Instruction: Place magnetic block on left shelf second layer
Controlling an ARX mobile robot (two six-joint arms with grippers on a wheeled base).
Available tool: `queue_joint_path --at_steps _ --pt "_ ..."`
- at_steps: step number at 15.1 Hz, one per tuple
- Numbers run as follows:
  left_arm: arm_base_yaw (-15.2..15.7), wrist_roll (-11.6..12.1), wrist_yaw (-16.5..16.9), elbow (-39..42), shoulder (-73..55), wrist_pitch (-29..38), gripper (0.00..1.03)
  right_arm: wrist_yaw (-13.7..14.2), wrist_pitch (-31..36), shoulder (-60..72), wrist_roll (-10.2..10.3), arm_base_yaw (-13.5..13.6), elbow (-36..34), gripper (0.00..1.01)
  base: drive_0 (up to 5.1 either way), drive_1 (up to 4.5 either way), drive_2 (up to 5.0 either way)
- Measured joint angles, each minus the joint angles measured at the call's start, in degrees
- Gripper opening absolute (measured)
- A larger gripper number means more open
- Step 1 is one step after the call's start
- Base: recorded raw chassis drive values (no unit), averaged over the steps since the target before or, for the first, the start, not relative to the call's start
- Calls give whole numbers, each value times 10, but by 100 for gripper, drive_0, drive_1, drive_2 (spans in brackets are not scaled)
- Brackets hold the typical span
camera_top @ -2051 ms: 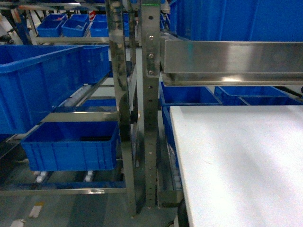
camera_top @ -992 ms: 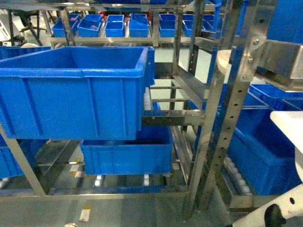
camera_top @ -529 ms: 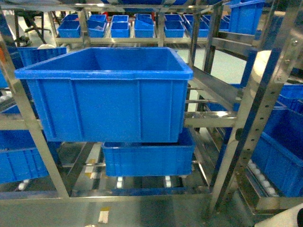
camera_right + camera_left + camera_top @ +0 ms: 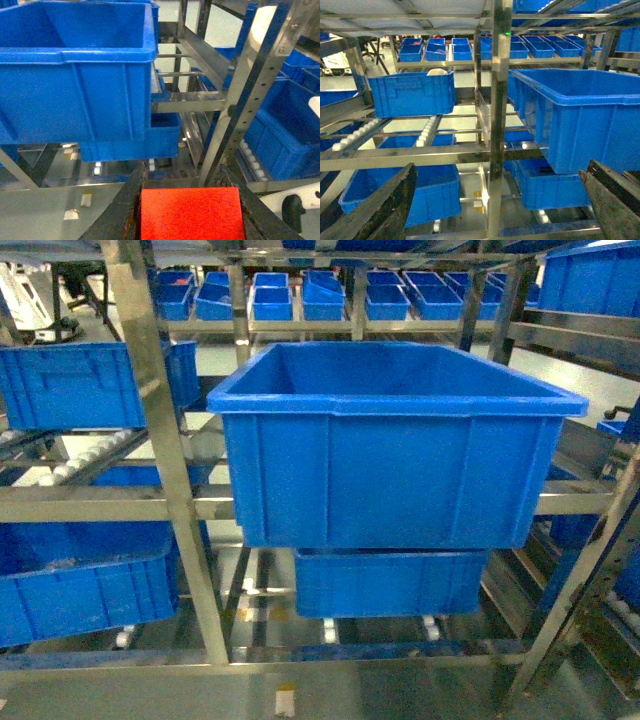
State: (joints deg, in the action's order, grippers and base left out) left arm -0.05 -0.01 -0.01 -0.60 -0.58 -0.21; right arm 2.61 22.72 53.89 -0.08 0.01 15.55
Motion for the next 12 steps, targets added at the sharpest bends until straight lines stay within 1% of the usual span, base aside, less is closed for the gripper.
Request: queue_joint_path --at_steps 7,9,10,11,12 --pt "0 0 0 0 0 -1 98 0 1 0 0 0 0 33 -489 256 256" --pt "0 0 -1 0 0 2 98 0 -2 0 0 0 0 33 0 0 0" --pt "-1 0 -5 0 0 -5 98 -5 3 -2 0 4 0 33 0 0 0" --pt "-1 0 -2 0 0 3 98 -7 0 -1 0 4 0 33 0 0 0" --pt "-1 0 -2 0 0 -1 98 -2 -4 0 0 3 0 33 -13 402 -428"
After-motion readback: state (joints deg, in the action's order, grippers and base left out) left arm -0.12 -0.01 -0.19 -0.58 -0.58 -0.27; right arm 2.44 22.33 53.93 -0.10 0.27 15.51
